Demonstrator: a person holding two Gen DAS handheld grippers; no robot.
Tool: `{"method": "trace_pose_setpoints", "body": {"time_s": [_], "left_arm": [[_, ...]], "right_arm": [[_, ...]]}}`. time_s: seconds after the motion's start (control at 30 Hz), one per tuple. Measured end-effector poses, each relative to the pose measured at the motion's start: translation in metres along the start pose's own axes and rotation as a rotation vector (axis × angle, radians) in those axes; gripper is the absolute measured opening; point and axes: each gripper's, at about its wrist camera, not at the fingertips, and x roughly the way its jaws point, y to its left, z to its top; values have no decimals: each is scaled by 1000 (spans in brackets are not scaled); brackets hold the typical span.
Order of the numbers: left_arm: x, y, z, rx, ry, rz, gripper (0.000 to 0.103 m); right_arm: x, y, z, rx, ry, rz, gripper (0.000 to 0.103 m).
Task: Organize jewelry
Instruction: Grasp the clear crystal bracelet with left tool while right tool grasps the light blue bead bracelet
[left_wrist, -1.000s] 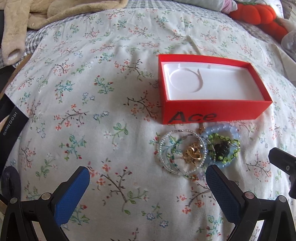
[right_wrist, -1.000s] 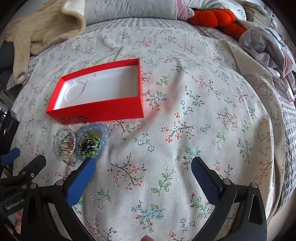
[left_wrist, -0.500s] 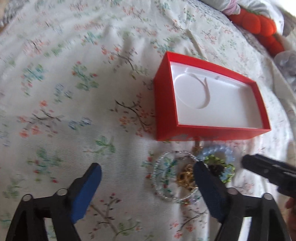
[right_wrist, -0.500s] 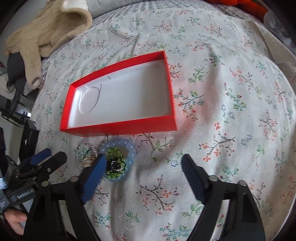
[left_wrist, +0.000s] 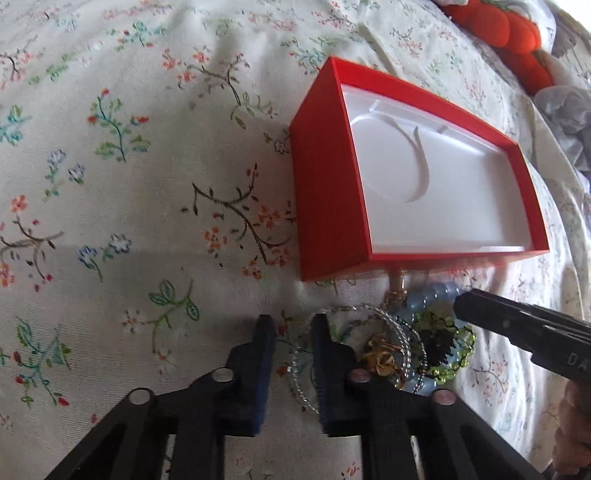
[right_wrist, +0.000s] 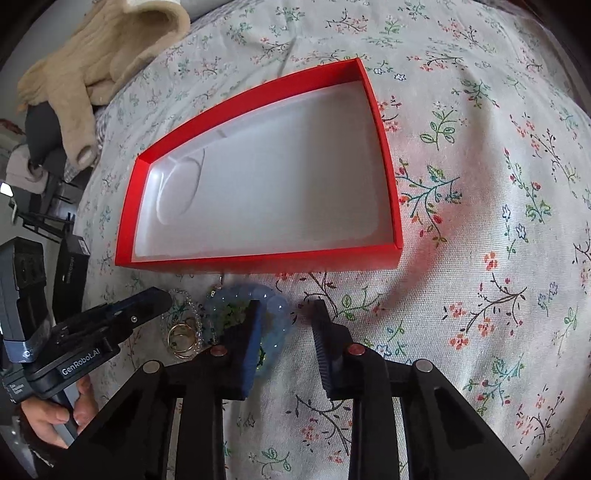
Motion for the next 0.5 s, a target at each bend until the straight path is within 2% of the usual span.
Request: {"method": "trace_pose_setpoints", "body": {"time_s": [0.07,0.17,0.3,0.5], "left_arm": [[3,-4,2,12,1,6,7],[4,-7,-1,14,-6,8,2],[1,-9,-8,-2,-22,3,0],[-11,-24,-16,16,-51,-2,0]], "right_arm": [[1,0,1,-11,-2,-7,22],[2,6,1,-41,-13,-31,12],[-1,12,-1,-73,-27,-64,12],[-18,16,-6,-76,-71,-28,12]]}}
